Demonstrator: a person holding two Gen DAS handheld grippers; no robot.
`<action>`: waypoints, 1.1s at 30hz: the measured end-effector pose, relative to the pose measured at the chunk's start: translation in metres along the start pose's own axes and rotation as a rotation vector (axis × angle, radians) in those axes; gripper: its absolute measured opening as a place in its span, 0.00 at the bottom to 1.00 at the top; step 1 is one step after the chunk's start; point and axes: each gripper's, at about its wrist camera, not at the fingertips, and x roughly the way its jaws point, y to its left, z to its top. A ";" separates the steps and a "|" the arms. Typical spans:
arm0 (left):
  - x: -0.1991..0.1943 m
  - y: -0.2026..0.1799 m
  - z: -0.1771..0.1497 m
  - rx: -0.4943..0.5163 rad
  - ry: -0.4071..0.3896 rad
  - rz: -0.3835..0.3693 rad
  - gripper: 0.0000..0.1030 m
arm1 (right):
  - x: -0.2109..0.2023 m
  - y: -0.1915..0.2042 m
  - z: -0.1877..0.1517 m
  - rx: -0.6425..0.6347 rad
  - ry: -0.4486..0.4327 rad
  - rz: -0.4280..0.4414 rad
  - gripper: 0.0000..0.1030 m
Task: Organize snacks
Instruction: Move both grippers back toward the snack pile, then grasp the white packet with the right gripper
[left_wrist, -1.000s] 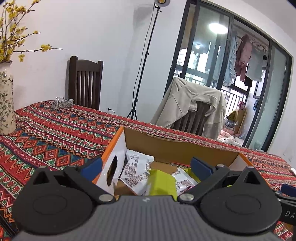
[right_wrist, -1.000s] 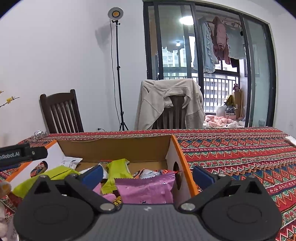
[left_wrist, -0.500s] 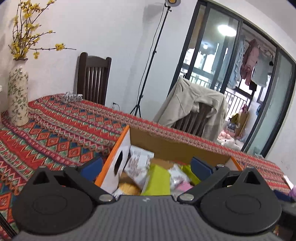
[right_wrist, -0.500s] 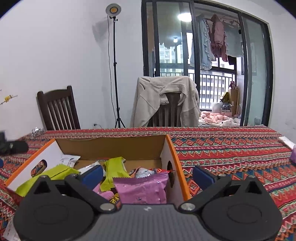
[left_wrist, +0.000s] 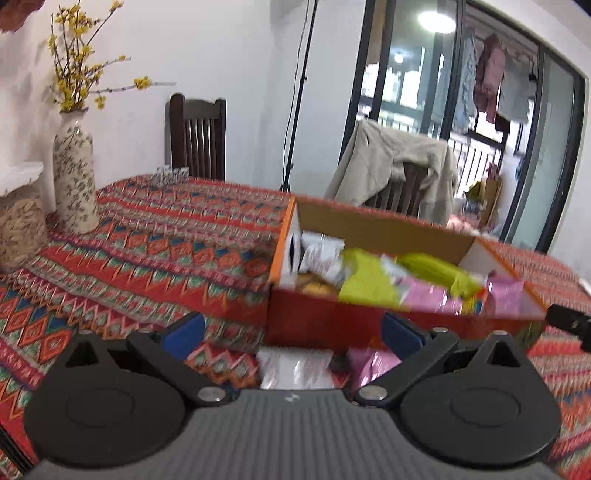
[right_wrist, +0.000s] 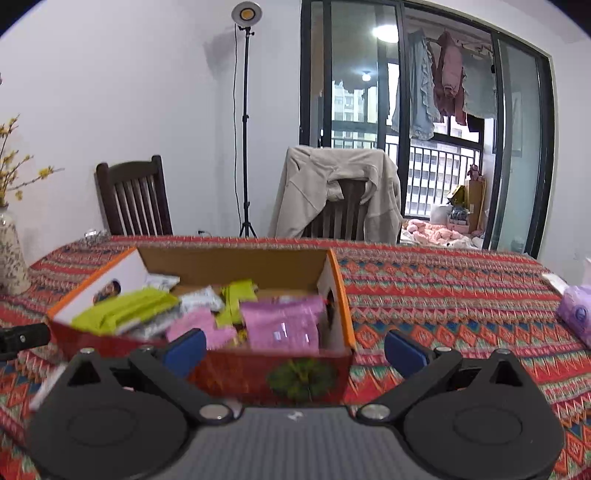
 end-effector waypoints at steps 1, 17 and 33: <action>-0.001 0.003 -0.005 0.008 0.007 0.001 1.00 | -0.002 -0.002 -0.005 -0.001 0.007 -0.001 1.00; -0.003 0.011 -0.029 0.006 -0.008 -0.059 1.00 | -0.023 -0.014 -0.064 0.075 -0.014 0.050 1.00; -0.005 0.015 -0.028 -0.010 -0.020 -0.073 1.00 | -0.009 -0.007 -0.068 0.049 0.028 0.047 1.00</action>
